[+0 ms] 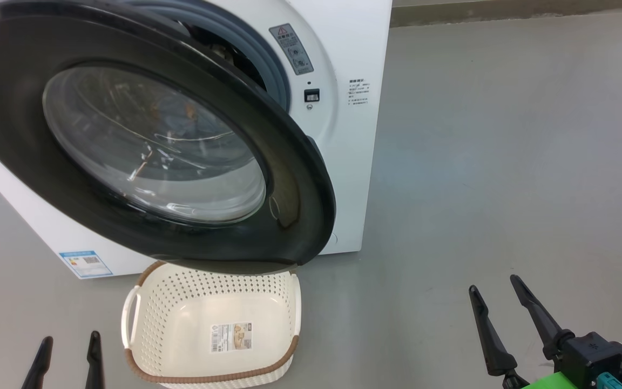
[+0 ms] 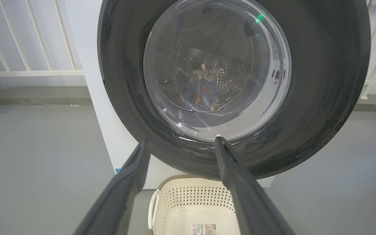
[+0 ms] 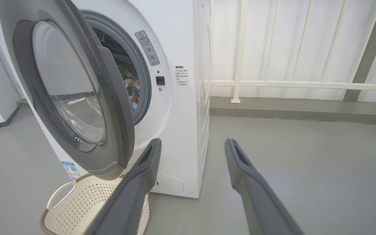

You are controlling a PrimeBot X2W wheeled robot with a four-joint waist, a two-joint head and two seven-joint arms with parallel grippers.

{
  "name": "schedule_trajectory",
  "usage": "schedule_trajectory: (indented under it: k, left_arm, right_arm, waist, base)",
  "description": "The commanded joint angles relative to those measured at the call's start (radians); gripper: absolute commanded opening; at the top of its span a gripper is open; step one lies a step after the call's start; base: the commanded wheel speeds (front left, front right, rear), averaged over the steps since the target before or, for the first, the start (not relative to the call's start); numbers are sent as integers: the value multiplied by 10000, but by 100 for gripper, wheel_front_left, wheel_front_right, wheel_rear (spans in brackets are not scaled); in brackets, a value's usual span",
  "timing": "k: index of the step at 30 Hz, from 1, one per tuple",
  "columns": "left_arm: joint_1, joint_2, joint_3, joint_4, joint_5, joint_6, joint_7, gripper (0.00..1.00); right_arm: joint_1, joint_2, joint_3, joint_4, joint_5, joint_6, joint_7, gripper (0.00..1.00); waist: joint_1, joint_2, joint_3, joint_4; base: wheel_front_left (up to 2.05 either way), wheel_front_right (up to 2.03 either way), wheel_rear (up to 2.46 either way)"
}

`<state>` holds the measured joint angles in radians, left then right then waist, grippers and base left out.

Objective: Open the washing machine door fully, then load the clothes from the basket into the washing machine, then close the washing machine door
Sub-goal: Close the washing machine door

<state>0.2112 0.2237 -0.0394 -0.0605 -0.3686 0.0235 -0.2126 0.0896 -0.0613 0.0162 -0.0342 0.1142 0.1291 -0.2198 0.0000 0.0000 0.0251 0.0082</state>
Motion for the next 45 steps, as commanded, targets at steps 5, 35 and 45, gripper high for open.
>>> schedule_trajectory:
  k: [5, 35, 45]
  left_arm:
    - [-285, 203, 297, -149, 53, 133, -97, 100]
    - [-946, 203, -100, -319, 348, 417, -187, 100]
    - [-1603, -4, -423, -105, 419, 324, -323, 100]
  right_arm:
    - [-99, -8, 189, -297, -133, 16, 33, 100]
    - [-1230, -541, 318, 612, 139, 16, 53, 0]
    - [-3775, -874, 790, 2941, 573, 16, -261, 0]
  waist:
    - [0, 0, 5, -2]
    - [0, 0, 799, 415]
    - [0, 0, 1436, 980]
  base:
    - [0, 0, 0]
    - [0, 0, 0]
    - [0, 0, 0]
